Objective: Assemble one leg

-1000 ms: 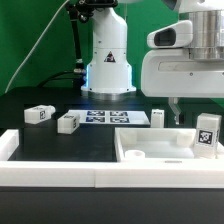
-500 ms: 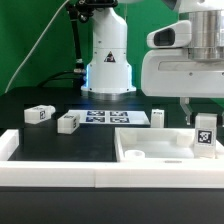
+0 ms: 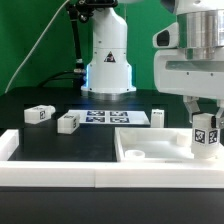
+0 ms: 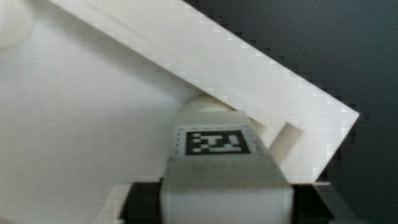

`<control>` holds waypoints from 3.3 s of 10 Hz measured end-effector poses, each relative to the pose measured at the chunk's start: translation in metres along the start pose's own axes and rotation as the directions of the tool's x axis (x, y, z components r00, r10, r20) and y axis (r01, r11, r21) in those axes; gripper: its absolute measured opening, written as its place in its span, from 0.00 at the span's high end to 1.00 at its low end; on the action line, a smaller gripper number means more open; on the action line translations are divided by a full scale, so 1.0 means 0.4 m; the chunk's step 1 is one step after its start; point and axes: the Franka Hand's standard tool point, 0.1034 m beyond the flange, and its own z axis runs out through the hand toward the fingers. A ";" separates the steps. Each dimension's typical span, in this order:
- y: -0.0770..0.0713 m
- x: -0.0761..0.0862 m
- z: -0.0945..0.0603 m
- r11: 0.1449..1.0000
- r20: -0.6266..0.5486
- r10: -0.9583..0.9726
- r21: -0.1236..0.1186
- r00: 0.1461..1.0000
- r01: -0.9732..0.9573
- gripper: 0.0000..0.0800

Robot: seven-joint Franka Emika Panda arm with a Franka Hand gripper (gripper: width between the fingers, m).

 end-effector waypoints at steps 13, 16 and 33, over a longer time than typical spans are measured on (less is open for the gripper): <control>-0.015 -0.010 0.002 0.505 0.112 0.853 0.069 0.509 -0.861 0.54; -0.014 -0.009 0.001 0.617 0.102 0.777 0.065 0.621 -0.784 0.32; -0.001 0.011 -0.008 0.814 -0.017 -0.581 -0.021 0.814 0.581 0.19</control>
Offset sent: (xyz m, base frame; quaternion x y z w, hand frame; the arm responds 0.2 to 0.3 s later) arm -0.0069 -0.0014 -0.0092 0.0310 0.0160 0.2359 0.9712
